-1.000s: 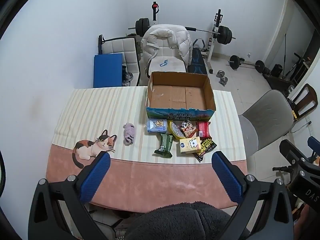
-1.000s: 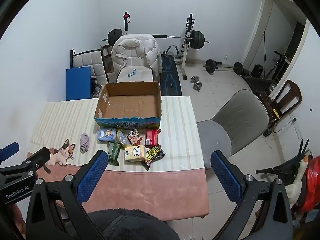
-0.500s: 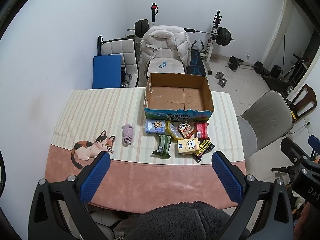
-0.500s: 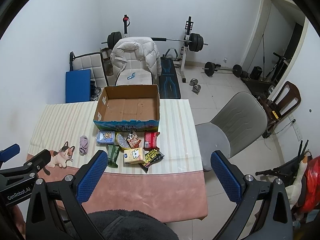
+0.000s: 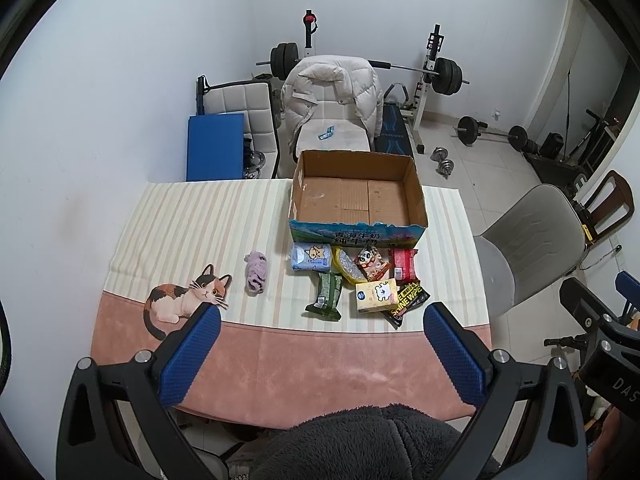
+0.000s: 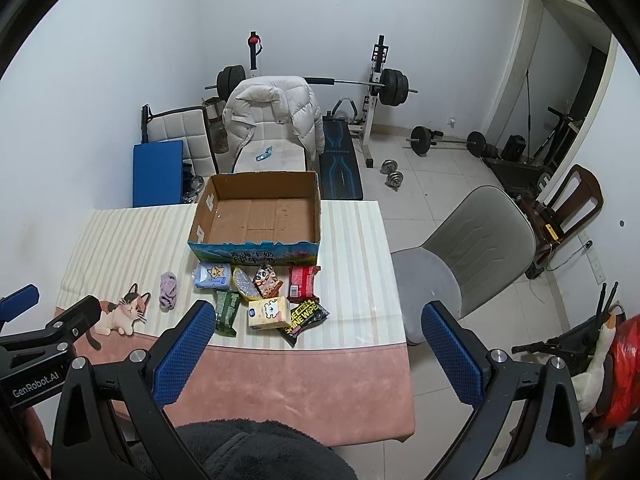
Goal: Organize soft objects
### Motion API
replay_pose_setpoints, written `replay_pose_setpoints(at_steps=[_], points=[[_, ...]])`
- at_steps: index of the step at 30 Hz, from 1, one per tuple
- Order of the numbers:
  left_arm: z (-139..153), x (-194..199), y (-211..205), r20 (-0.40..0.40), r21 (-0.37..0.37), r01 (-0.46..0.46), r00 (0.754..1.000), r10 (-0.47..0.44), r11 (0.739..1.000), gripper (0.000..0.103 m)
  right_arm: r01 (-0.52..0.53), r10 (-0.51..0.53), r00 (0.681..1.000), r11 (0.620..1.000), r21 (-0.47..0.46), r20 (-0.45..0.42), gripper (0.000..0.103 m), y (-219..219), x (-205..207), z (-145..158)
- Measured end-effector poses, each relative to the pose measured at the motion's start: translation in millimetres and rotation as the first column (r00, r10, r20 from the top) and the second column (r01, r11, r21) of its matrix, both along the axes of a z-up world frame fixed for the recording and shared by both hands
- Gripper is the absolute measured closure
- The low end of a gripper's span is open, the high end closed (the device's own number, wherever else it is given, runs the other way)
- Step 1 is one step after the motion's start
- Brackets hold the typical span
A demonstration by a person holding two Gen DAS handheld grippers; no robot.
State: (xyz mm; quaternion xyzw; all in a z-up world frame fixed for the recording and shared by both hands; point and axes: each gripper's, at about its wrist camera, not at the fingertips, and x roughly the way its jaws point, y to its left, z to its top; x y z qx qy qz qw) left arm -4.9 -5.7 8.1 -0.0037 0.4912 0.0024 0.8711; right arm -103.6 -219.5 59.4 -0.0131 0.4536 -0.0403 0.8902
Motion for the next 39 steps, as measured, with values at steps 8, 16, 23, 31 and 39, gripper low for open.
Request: replay_pose_setpoints(at_steps=[8,16,23,31,39], points=[[0.4,0.2,0.7,0.001,-0.002,0.000,1.000,0.000,1.000,0.000,0.000,0.000,1.000,1.000,0.002,-0.003,0.000,-0.8,0.7,1.4],[2.8,1.6,-1.1,0.000,-0.002,0.002,1.000,-0.002,1.000,0.000,-0.001,0.001,1.000,1.000,0.002,-0.002,0.000,-1.1,0.1,1.1],[1.9,0.3,-0.6,0.000,-0.004,0.002,1.000,-0.002,1.000,0.000,-0.002,0.002,1.000,1.000,0.008,-0.002,0.000,-0.7,-1.4,0.4],[3.4,0.7,-1.5,0.006,-0.003,0.001,1.000,-0.001,1.000,0.000,0.000,0.000,1.000,1.000,0.010,0.010,0.000,0.5,-4.6,0.1],[11.1,5.4,-7.4,0.007,-0.005,0.004,1.000,-0.004,1.000,0.000,-0.006,0.006,1.000,1.000,0.020,0.015,0.000,1.3,-8.0,-0.6]])
